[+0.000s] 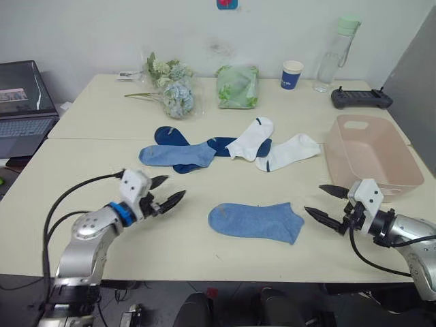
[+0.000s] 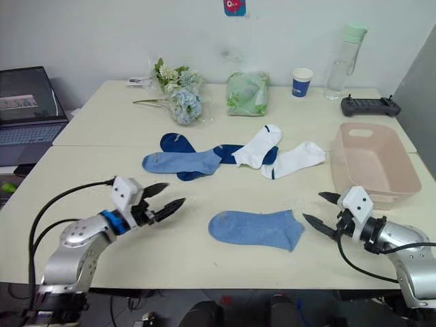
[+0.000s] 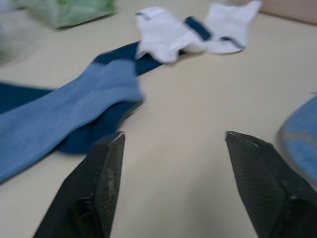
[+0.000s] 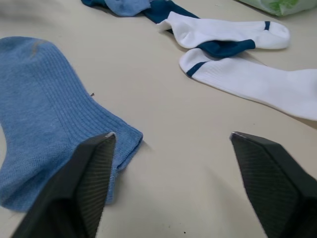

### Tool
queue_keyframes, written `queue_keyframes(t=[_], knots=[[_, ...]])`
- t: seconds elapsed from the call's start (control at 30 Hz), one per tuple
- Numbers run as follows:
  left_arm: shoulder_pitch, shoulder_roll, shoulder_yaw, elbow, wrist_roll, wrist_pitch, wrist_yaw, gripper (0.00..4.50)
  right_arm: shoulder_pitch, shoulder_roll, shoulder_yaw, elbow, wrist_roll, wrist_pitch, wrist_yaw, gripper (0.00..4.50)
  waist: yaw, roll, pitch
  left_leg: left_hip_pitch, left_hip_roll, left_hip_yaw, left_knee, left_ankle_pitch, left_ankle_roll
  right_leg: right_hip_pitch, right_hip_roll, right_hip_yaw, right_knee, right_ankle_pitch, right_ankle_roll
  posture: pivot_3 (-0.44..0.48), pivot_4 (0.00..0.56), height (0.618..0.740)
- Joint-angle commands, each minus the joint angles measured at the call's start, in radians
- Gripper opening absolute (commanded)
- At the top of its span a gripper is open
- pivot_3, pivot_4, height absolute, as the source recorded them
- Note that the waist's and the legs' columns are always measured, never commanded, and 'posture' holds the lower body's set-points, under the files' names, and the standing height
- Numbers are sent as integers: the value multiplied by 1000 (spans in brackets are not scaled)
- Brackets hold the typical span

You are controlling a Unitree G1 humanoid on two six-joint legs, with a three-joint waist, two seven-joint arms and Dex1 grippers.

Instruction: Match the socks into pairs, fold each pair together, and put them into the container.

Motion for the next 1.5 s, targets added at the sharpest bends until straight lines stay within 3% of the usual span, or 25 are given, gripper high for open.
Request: queue_keyframes(t=[0.03,0.17,0.33,0.53,0.83,0.97,1.33,1.5], knots=[[47,-13,43,-20,12,-38,58,4467,14,22,-28,-37,-2,-5,-46,4500,3,0,0,0,0,0,0,0,0,0,0,0,0,0,0,0,150,740],[56,-22,25,-38,21,-29,90,4467,8,54,-18,-54,-11,7,-90,4500,7,0,0,-1,-1,0,0,0,0,0,-1,0,-1,0,0,0,150,740],[-77,-20,-63,30,93,-20,98,4467,-39,64,23,-65,-35,18,-110,4500,4,0,0,0,-1,0,0,0,0,0,0,0,0,0,0,0,150,740],[-361,-62,-229,283,283,-151,143,4467,-102,79,71,-136,-22,100,-137,4500,4,0,0,0,-2,1,0,0,0,0,1,-1,0,0,0,0,150,740],[-526,-115,-293,570,369,-277,186,4467,-134,92,77,-172,-18,152,-167,4500,1,0,0,-1,-2,2,0,0,0,-2,1,-1,1,0,0,0,150,740],[-556,-133,-293,619,377,-329,185,3575,-138,95,77,-169,-19,153,-174,4500,3,0,0,-1,-2,2,0,0,0,-1,1,-1,0,0,1,0,150,740],[-607,-137,-336,707,452,-441,190,15,-135,98,72,-150,-23,140,-173,4500,2,0,0,-1,-2,2,1,0,0,-2,1,-1,1,1,1,0,150,740],[-614,-134,-321,712,444,-456,195,15,-132,106,81,-157,-24,142,-176,4500,2,0,0,-1,-2,3,1,0,-1,-2,1,-1,0,1,1,0,150,740]])
